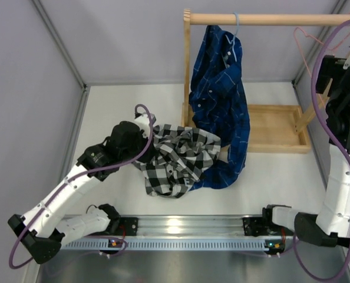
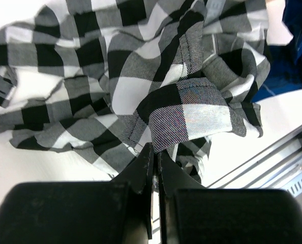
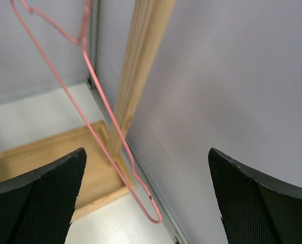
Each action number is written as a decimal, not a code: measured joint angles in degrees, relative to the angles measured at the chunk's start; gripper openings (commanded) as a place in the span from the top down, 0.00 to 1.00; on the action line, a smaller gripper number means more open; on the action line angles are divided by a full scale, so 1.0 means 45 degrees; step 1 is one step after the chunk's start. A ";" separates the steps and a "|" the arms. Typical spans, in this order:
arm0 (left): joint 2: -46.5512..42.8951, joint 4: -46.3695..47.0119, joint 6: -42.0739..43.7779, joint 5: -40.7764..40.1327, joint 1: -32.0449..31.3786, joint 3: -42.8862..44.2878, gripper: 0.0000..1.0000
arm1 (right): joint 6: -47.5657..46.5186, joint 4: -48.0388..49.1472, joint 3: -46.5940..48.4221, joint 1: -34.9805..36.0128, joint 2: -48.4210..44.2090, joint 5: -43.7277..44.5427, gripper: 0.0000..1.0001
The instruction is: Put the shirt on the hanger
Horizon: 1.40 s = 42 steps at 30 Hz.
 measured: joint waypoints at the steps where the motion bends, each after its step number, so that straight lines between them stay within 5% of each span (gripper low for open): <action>1: -0.0034 0.0000 0.0000 0.0083 0.0000 -0.0151 1.00 | -0.0097 0.0044 -0.0408 -0.0355 -0.0024 -0.0151 0.01; 9: -0.0287 0.0068 0.0107 0.0860 0.0000 -0.1457 1.00 | 0.0253 -0.0083 -0.1894 -0.1851 0.0597 -0.3536 0.01; 20: -0.1151 0.0699 0.0345 0.1083 0.0000 -0.2506 1.00 | 0.0593 -0.0131 -0.2220 -0.2098 0.1039 -0.5833 0.10; 35: -0.1695 0.1054 0.0345 0.1141 0.0000 -0.2837 1.00 | 0.1064 -0.0073 -0.2866 -0.2098 0.0962 -0.7096 0.51; 38: -0.1695 0.1059 0.0345 0.1151 0.0000 -0.2861 1.00 | 0.1224 -0.0073 -0.2977 -0.2098 0.0957 -0.7096 0.67; 42: -0.1695 0.1064 0.0345 0.1151 0.0000 -0.2885 1.00 | 0.1496 -0.0068 -0.3235 -0.2098 0.0957 -0.6873 0.73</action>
